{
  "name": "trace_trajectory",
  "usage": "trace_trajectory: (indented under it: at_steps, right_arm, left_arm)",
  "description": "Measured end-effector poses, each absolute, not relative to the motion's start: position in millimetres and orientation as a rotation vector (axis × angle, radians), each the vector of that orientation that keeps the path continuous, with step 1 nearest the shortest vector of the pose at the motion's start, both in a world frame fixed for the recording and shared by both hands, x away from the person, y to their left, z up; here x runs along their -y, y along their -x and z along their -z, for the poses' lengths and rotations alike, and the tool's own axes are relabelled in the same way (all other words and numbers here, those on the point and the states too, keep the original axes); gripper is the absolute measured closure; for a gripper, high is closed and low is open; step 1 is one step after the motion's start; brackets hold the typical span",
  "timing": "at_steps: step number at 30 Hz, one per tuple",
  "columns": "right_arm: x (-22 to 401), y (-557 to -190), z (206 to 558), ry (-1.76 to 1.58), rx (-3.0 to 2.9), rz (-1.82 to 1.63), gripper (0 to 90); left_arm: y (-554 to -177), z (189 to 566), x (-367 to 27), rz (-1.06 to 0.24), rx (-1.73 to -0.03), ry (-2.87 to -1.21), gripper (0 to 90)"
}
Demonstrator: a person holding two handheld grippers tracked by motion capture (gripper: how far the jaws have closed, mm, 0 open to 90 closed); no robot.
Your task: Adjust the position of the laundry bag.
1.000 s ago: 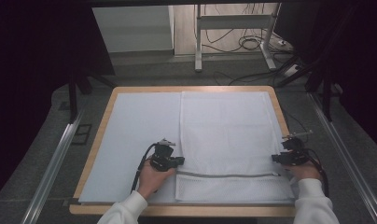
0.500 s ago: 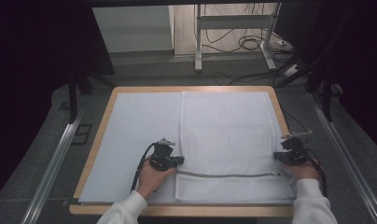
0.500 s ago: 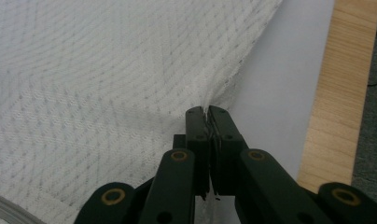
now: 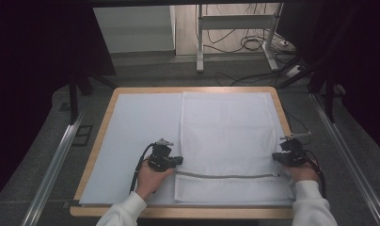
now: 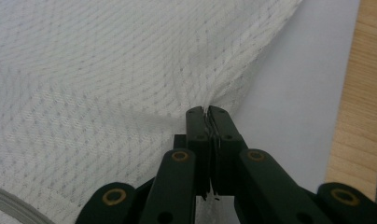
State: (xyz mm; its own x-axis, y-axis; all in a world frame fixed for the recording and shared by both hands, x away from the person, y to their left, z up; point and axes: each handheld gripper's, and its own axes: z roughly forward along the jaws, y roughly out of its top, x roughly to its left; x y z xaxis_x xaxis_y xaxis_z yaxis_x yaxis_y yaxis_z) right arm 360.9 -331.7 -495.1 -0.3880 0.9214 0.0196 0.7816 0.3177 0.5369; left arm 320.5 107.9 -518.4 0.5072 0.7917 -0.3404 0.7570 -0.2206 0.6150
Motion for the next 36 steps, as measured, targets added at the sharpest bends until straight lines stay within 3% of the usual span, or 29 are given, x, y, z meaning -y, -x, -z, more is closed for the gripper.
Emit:
trace_trajectory:
  at_steps: [36]
  right_arm:
    - [300, -360, 495, -1.441, -2.336, -0.755, 87.1]
  left_arm:
    - [-314, 516, -145, -0.085, -1.328, -1.940, 90.0]
